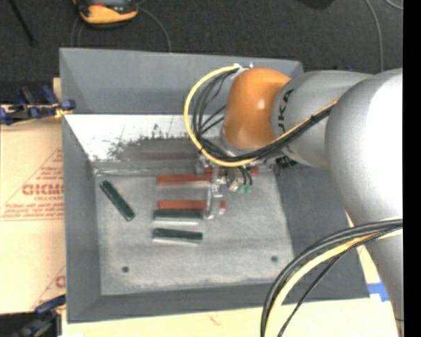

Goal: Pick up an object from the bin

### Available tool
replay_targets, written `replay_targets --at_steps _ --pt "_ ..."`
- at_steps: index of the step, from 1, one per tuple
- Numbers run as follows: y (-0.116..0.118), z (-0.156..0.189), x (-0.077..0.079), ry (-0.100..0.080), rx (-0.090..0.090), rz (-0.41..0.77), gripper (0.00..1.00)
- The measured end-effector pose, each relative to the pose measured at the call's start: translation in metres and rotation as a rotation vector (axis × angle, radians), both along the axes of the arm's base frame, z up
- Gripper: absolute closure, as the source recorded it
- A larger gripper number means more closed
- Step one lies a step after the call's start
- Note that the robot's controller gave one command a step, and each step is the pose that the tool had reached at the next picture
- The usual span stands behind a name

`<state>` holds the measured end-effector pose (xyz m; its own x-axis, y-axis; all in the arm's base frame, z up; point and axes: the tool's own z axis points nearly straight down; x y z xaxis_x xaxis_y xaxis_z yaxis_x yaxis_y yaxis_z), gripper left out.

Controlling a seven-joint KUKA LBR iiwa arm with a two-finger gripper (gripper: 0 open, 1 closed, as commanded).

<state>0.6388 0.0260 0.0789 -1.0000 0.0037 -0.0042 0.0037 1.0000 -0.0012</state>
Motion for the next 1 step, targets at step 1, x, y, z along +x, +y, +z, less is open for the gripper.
replay_targets --at_steps 1 --pt "0.0002 0.0025 0.0015 -0.005 0.0 0.002 1.0"
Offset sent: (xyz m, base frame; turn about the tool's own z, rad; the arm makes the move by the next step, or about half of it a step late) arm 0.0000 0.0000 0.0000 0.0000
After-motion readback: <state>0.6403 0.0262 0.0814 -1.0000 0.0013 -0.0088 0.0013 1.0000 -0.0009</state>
